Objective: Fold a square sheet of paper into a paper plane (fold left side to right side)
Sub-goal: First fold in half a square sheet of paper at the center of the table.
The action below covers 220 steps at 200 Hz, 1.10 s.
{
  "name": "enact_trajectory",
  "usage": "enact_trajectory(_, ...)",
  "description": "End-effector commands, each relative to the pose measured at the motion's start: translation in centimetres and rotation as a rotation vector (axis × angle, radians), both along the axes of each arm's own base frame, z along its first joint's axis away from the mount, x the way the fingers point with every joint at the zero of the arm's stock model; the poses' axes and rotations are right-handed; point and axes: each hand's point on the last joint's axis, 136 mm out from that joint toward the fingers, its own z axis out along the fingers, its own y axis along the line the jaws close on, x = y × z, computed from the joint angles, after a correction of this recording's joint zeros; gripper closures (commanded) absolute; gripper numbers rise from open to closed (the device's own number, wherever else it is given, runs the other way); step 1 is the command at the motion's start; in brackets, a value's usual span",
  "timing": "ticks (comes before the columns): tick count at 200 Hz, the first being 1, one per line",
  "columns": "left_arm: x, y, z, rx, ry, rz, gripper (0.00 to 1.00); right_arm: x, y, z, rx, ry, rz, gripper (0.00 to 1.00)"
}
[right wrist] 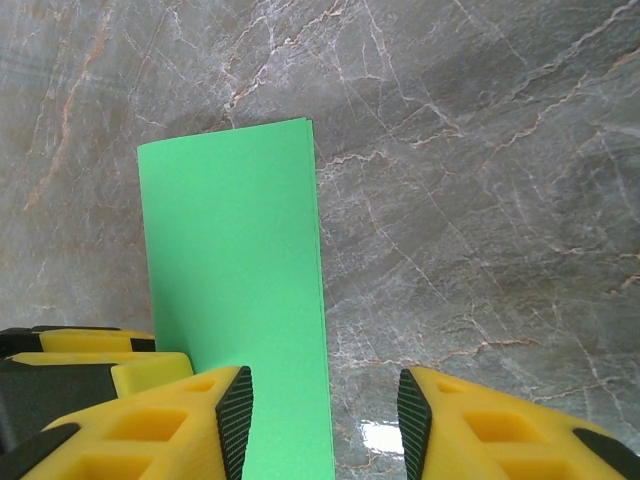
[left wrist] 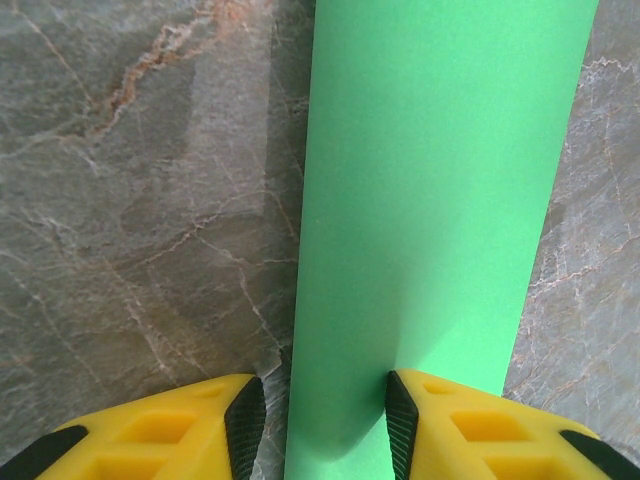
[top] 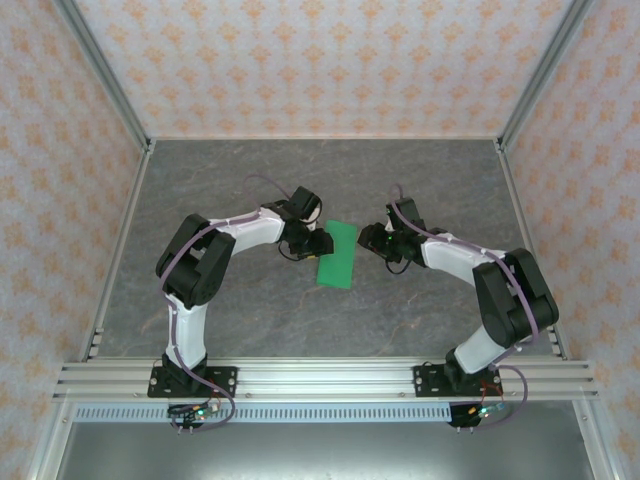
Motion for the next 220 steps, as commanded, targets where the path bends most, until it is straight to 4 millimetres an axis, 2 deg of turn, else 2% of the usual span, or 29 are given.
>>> enact_trajectory(1, -0.5, 1.0, -3.1, 0.081, 0.044, 0.014, 0.57, -0.1, 0.0, 0.6, 0.018, -0.016, -0.007, 0.54)
enact_trajectory(71, -0.6, 0.7, -3.2, 0.093, 0.047, -0.006, 0.57, -0.1, 0.2, 0.5, 0.027, -0.008, -0.002, 0.54)
enact_trajectory(160, -0.7, 0.7, -3.3, 0.097, 0.050, -0.003, 0.57, -0.1, 1.4, 0.1, 0.045, 0.003, 0.023, 0.59)
enact_trajectory(220, -1.2, 0.9, -3.4, 0.099, 0.051, -0.026, 0.60, -0.2, 1.3, 0.0, 0.036, 0.005, 0.024, 0.59)
